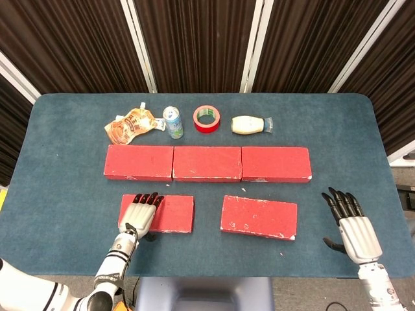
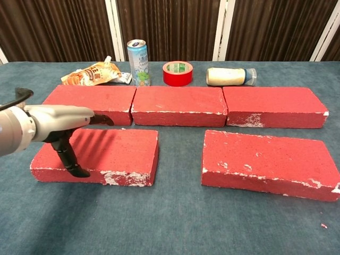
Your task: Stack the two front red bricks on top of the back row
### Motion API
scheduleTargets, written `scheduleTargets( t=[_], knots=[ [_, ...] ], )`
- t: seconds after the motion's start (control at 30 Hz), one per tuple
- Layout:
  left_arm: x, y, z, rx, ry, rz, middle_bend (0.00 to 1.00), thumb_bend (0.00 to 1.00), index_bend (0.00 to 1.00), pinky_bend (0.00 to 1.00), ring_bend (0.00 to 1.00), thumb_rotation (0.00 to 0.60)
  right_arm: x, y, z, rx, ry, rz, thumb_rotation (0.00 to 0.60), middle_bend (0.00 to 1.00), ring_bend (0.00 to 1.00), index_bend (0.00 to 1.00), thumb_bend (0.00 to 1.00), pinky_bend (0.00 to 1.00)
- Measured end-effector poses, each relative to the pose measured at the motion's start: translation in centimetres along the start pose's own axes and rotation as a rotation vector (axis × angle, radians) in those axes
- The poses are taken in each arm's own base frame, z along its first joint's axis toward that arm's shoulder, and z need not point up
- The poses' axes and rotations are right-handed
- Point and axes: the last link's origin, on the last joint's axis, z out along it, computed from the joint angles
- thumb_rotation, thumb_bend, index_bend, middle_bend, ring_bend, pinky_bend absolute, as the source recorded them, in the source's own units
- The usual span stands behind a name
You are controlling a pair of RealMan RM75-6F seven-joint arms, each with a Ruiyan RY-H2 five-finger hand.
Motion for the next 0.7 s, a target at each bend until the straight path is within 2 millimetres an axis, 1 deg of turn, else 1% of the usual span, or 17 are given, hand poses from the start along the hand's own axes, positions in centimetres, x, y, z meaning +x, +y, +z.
scheduleTargets(
  t=[0.43, 0.7],
  knots=[
    [-0.4, 0.8, 1.2, -0.009, -0.007, 0.008, 0.0, 0.19, 0.0, 0.01, 0.0, 0.6, -0.2, -0.1, -0.1, 0.007, -0.014, -0.004, 0.6, 0.1, 0.0, 0.05, 0.0, 0.0],
    [-0.4, 0.6, 1.9, -0.004, -0.007, 0.003, 0.0, 0.19, 0.0, 0.01, 0.0, 0.6, -0.5, -0.2, 0.0, 0.009, -0.026, -0.011, 0.6, 0.1, 0.0, 0.05, 0.0, 0.0]
  ],
)
